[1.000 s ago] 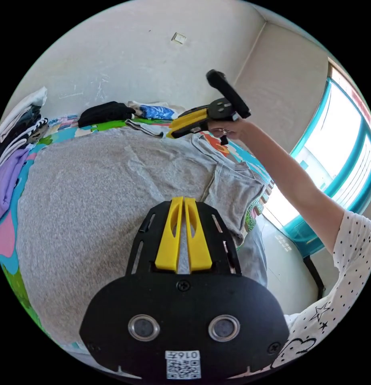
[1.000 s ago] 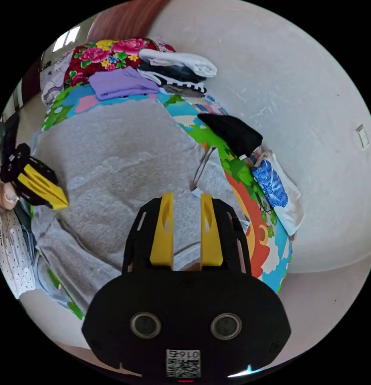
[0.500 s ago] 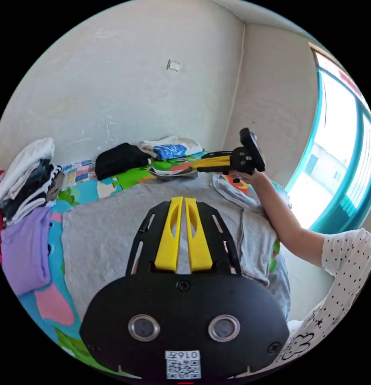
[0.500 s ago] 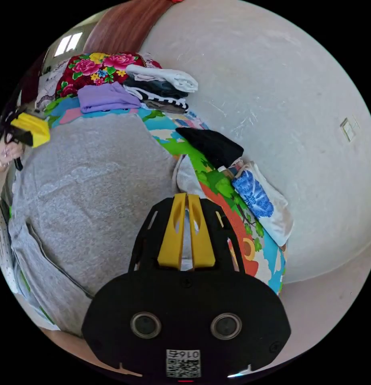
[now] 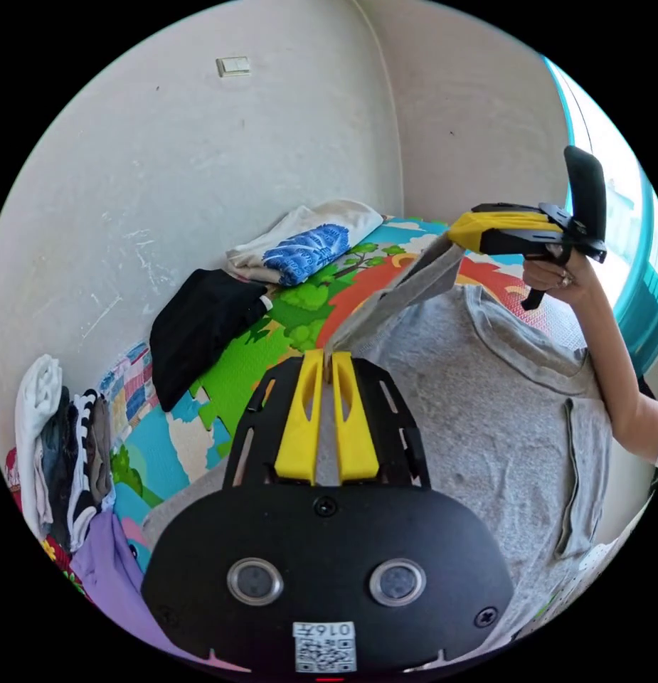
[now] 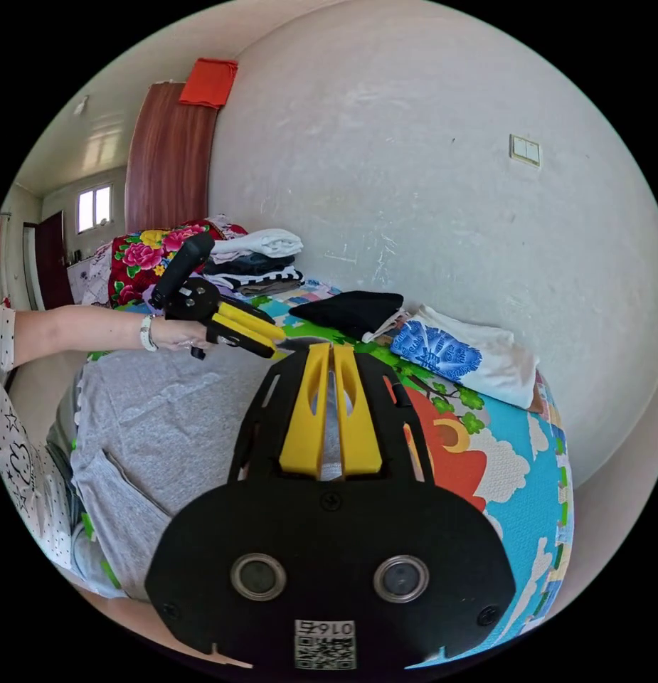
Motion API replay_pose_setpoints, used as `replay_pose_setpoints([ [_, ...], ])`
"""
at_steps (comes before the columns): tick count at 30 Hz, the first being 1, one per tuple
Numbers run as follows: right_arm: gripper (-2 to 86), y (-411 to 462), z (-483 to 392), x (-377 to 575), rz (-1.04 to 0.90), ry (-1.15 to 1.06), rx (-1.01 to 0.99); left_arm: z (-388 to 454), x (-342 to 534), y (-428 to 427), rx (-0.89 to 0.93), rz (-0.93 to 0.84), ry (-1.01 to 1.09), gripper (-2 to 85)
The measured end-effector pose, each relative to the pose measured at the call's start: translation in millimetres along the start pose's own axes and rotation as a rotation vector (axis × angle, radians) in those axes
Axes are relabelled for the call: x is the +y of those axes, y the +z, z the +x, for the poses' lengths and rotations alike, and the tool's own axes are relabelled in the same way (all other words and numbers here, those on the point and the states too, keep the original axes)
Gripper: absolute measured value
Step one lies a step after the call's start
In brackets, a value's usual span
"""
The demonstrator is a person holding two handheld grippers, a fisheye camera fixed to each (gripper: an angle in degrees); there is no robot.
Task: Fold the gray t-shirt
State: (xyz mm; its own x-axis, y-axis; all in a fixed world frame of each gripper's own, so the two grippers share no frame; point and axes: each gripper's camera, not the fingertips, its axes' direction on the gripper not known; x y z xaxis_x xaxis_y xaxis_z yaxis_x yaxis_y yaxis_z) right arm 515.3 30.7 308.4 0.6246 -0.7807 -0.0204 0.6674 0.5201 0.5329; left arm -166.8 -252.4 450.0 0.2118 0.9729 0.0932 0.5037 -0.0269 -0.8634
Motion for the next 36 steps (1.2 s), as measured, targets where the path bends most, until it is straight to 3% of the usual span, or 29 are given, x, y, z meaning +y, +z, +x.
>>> replay_pose_setpoints([
  [4, 0.1, 0.3, 14.4, -0.2, 0.003, -0.005, -0.015, -15.3, -12.4, -8.5, 0.067, 0.009, 0.081, -0.6],
  [9, 0.1, 8.5, 14.9, 1.5, -0.104, -0.144, -0.140, -23.3, -7.1, 4.7, 0.178, -0.135, 0.198, -0.4],
  [13, 0.5, 39.6, 21.0, 10.9, -0.368, -0.212, -0.305, -36.9, -1.3, 19.5, 0.186, -0.238, 0.156, -0.3],
  [16, 2.2, 45.2, 52.7, 12.4, -0.338, -0.082, -0.321, -64.9, -0.3, 17.4, 0.192, -0.225, 0.065, -0.5],
  [18, 3.4, 37.2, 75.2, 14.2, -0.224, 0.007, -0.284, -89.3, -5.3, 14.4, 0.163, -0.190, -0.023, -0.6],
  [20, 5.7, 25.2, 97.0, 15.8, -0.006, 0.131, -0.139, -100.9, -13.1, 14.2, 0.171, -0.150, -0.068, -0.4],
  [22, 6.2, 25.8, 102.7, 14.5, 0.067, 0.204, 0.007, -106.3, -23.5, 18.9, 0.201, -0.116, -0.106, 0.2],
  [26, 7.3, 65.3, 97.3, 3.4, -0.081, 0.181, 0.154, -94.6, -49.4, 53.0, 0.271, -0.175, -0.112, 2.6],
  [30, 6.4, 108.8, 82.1, -8.8, -0.220, 0.076, 0.152, -90.9, -61.1, 83.0, 0.109, -0.264, -0.152, 1.1],
  [32, 4.3, 131.8, 64.2, -14.2, -0.298, -0.035, 0.149, -95.6, -64.1, 89.4, 0.122, -0.262, -0.163, 0.9],
  [36, 1.6, 170.2, 52.7, -20.7, -0.431, -0.053, 0.277, -107.3, -66.9, 102.7, 0.134, -0.258, -0.196, 1.5],
])
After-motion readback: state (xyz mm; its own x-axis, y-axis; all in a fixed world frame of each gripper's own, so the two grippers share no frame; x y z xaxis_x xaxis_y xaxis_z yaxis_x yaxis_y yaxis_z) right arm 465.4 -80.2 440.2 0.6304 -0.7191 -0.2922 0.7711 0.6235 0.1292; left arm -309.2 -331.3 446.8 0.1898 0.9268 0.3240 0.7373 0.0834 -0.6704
